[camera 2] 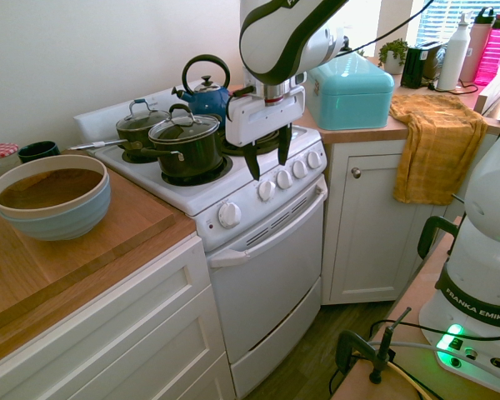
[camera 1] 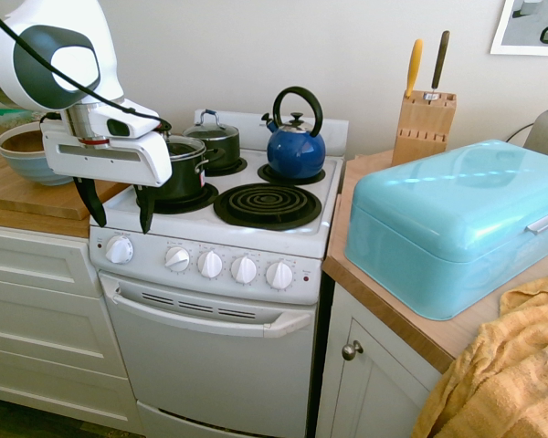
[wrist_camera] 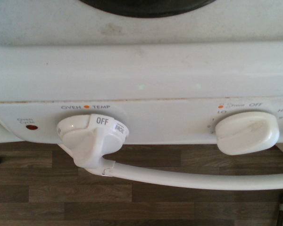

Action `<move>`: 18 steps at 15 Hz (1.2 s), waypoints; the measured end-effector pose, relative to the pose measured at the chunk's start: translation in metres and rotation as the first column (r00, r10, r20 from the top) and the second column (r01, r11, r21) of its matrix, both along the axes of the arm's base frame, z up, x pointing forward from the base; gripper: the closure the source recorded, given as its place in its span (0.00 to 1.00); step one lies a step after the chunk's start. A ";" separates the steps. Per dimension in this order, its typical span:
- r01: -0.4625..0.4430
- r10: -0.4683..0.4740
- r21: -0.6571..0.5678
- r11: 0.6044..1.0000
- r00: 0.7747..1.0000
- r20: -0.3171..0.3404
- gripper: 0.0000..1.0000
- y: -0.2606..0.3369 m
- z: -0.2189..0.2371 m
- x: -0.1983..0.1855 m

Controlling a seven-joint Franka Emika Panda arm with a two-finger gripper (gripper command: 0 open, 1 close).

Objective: Turn off the stove

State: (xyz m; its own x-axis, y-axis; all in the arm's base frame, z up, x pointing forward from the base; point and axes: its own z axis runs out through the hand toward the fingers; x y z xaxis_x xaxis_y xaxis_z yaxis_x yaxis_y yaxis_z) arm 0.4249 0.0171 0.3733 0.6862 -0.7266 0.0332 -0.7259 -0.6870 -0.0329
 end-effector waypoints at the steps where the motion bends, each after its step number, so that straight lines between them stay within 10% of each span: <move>1: 0.002 -0.002 0.000 1.000 1.000 -0.002 0.00 0.000 -0.001 0.000; 8: -0.003 0.003 0.009 1.000 0.998 -0.068 0.00 -0.024 -0.028 0.012; 9: -0.007 0.008 0.008 1.000 0.997 -0.078 1.00 -0.024 -0.034 0.015; 18: -0.076 0.065 -0.118 0.990 0.994 -0.092 1.00 -0.007 -0.060 0.025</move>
